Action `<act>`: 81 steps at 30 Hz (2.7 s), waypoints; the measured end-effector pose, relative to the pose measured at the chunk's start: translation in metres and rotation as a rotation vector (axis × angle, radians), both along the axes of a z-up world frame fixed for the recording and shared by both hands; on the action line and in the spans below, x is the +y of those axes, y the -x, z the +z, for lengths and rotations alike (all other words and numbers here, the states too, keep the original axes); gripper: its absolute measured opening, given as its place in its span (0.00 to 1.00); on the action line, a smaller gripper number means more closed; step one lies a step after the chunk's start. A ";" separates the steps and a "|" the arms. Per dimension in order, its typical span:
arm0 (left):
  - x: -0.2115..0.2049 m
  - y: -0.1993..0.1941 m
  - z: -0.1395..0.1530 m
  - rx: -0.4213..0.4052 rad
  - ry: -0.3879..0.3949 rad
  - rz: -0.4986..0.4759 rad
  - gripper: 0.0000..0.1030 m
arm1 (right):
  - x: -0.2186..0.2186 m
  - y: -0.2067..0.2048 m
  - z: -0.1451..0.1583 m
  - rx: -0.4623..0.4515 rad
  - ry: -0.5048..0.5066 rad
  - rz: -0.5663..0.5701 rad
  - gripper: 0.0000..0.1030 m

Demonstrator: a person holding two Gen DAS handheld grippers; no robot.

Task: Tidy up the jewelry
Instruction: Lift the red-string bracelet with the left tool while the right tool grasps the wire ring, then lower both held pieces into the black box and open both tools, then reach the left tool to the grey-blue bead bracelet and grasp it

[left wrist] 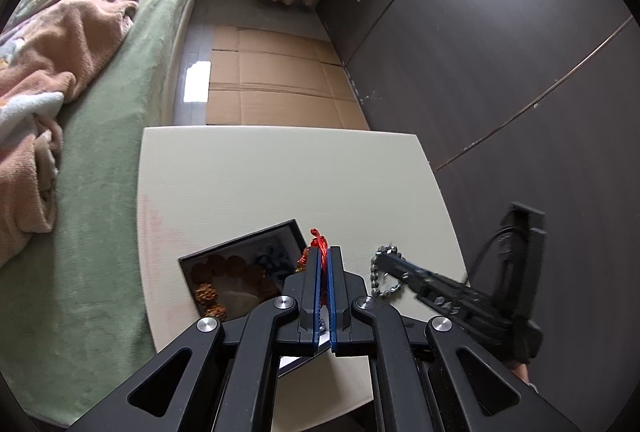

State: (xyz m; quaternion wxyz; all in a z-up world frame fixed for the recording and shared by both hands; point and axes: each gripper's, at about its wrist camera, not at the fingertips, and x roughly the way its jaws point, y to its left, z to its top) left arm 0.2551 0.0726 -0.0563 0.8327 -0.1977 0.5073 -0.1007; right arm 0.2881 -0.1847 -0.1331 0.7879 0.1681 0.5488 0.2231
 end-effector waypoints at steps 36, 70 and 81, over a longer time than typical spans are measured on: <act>0.064 0.038 -0.016 0.072 -0.094 0.147 0.74 | 0.087 0.036 0.046 -0.063 -0.252 0.248 0.13; -0.062 0.018 0.006 -0.072 -0.169 -0.105 1.00 | -0.090 0.033 0.040 -0.078 -0.118 -0.101 1.00; -0.111 -0.007 -0.018 0.004 -0.223 -0.173 0.99 | -0.137 0.032 0.038 -0.082 -0.072 -0.242 1.00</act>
